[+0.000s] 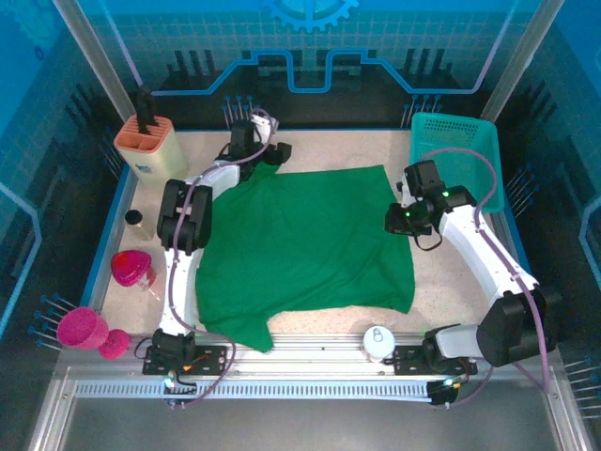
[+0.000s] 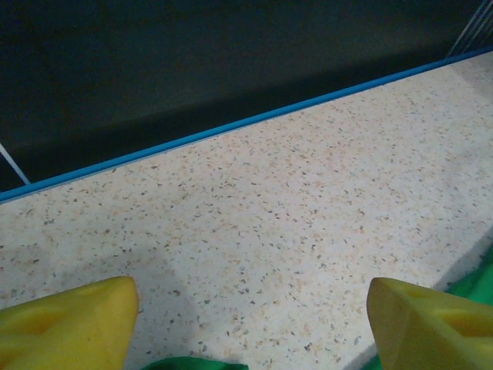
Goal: Fold the inside-out t-shirt
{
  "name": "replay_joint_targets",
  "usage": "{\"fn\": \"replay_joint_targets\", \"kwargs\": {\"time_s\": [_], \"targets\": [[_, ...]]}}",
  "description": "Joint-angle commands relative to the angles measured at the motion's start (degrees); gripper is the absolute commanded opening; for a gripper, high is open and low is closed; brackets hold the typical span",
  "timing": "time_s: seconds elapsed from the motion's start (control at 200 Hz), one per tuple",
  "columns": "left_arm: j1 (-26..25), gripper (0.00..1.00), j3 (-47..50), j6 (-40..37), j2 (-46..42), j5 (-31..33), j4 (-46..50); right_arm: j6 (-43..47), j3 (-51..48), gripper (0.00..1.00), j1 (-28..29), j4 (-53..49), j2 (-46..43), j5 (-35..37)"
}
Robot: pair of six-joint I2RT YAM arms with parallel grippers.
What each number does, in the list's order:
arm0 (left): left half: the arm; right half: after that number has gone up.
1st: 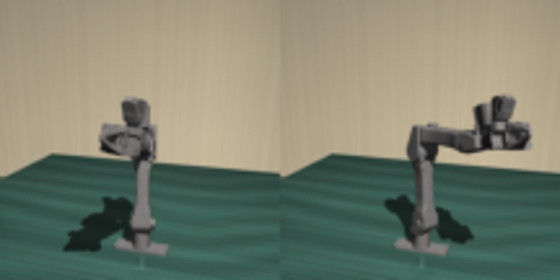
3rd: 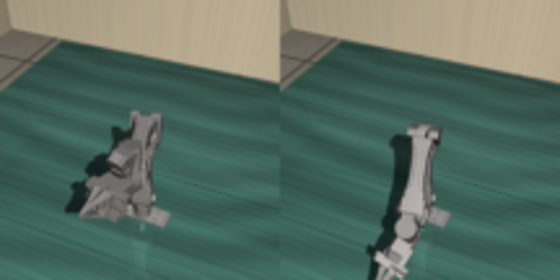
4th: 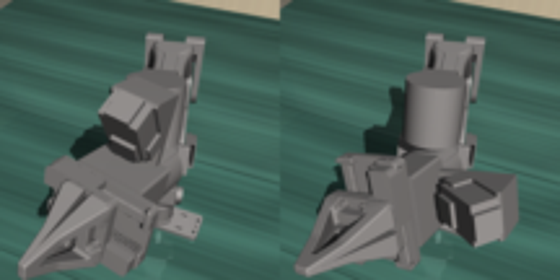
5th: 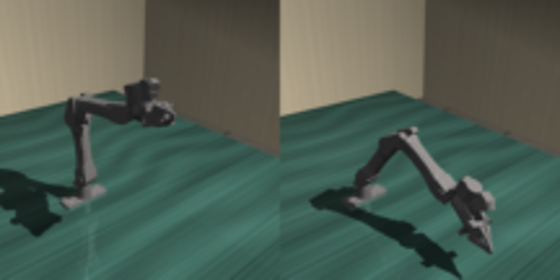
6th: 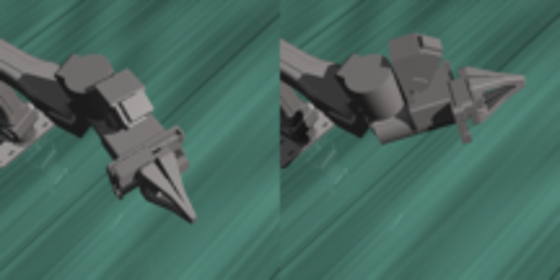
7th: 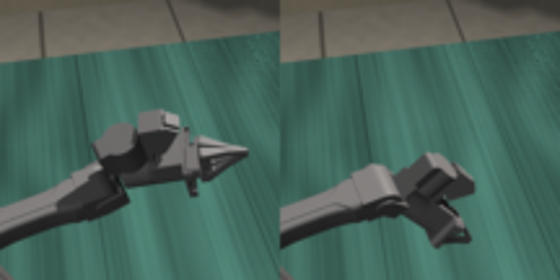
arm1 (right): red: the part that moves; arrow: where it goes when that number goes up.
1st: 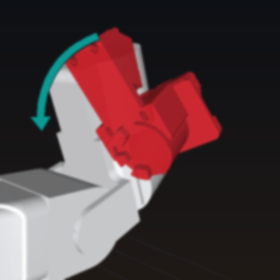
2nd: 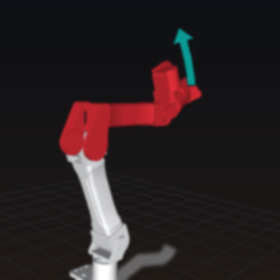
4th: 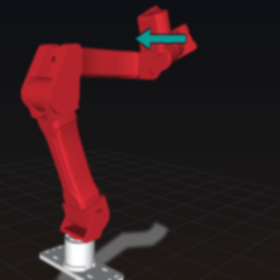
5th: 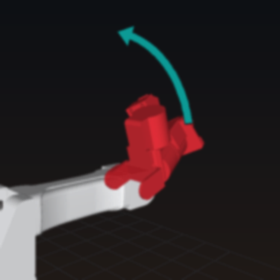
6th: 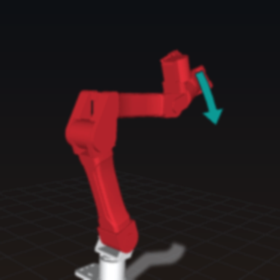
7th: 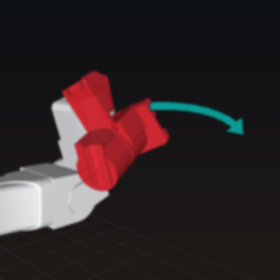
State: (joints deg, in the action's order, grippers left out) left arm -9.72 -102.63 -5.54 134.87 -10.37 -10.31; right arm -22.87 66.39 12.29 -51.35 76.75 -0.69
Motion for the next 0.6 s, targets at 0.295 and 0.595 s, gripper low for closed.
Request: {"fn": "replay_joint_targets", "kwargs": {"time_s": [0.295,0.595], "targets": [[4.66,0.77,-8.29,17.87,-4.59,14.79,32.83,-1.86,2.06,0.28,5.52,1.43,4.7,-4.19],[6.7,0.71,0.73,23.03,-8.27,17.21,30.3,0.57,4.89,0.28,5.72,-1.45,5.79,-3.97]]}}
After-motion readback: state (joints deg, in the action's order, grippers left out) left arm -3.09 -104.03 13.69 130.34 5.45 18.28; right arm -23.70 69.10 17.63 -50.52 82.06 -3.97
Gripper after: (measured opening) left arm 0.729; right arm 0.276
